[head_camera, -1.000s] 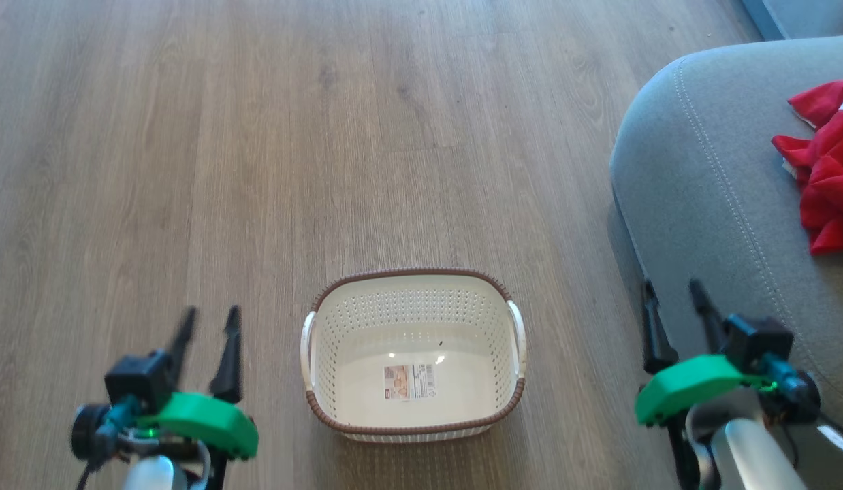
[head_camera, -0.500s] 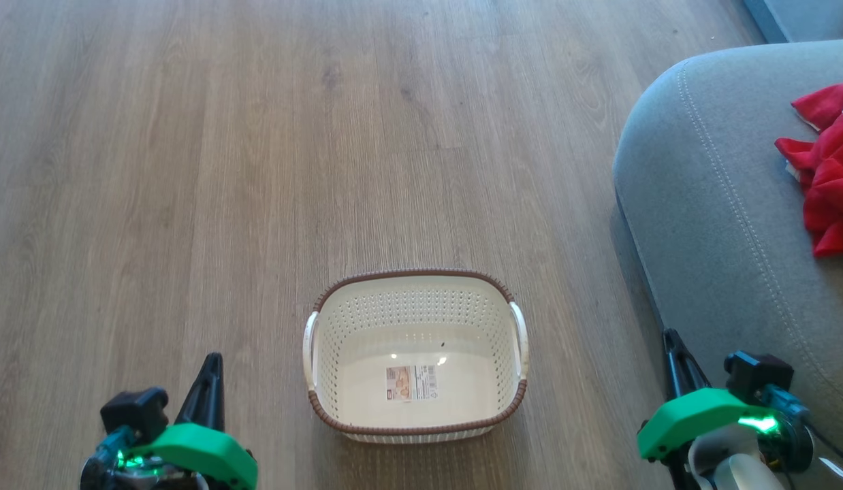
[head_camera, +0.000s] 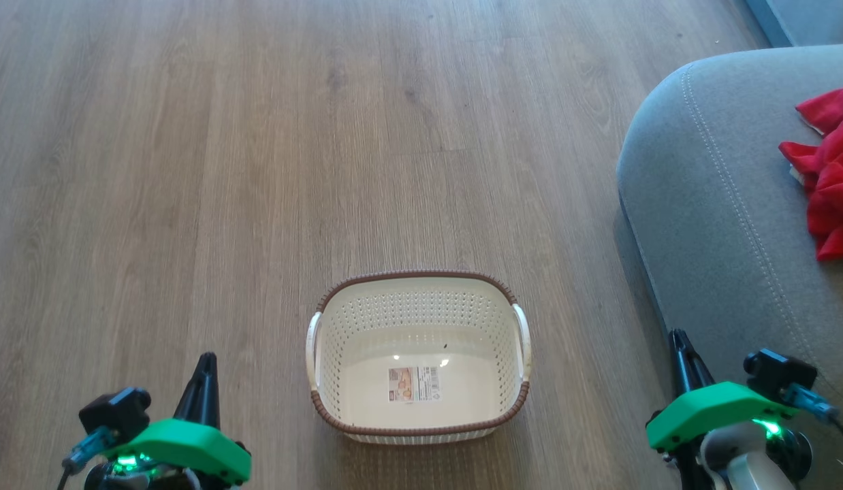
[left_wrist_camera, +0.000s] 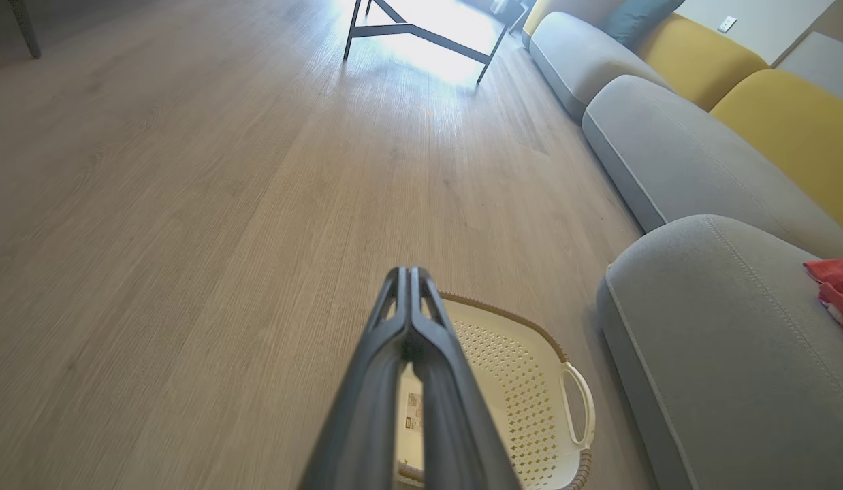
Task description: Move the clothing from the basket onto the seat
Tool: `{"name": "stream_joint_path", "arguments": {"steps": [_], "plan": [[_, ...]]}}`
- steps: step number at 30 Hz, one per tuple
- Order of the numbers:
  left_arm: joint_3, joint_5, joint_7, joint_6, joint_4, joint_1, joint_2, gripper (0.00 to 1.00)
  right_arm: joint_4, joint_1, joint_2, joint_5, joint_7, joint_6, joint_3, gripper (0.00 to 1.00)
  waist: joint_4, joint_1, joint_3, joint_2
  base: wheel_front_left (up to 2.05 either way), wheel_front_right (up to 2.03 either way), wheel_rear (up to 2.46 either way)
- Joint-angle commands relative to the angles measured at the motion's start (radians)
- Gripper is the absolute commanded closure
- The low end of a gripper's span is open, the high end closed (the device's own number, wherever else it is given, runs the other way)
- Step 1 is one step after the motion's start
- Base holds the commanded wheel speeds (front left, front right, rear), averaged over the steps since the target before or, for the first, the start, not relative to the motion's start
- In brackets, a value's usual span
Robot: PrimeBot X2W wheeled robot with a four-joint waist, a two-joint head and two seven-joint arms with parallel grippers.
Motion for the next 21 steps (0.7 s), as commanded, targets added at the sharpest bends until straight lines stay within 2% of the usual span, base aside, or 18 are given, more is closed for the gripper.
{"name": "stream_joint_path", "arguments": {"steps": [1,21], "plan": [[0.022,-0.032,0.010,-0.002,-0.039,-0.053,0.002,1.00,-0.038,-0.040,-0.010,0.032,0.006,0.002,-0.006,1.00,0.001,0.0000,0.000,0.0000,0.00,0.00,0.00],[0.044,-0.261,0.069,-0.003,-0.056,-0.068,0.001,1.00,-0.057,-0.043,-0.013,0.255,0.059,0.003,-0.028,1.00,0.012,0.0000,-0.006,0.0000,0.00,0.00,0.00]]}}
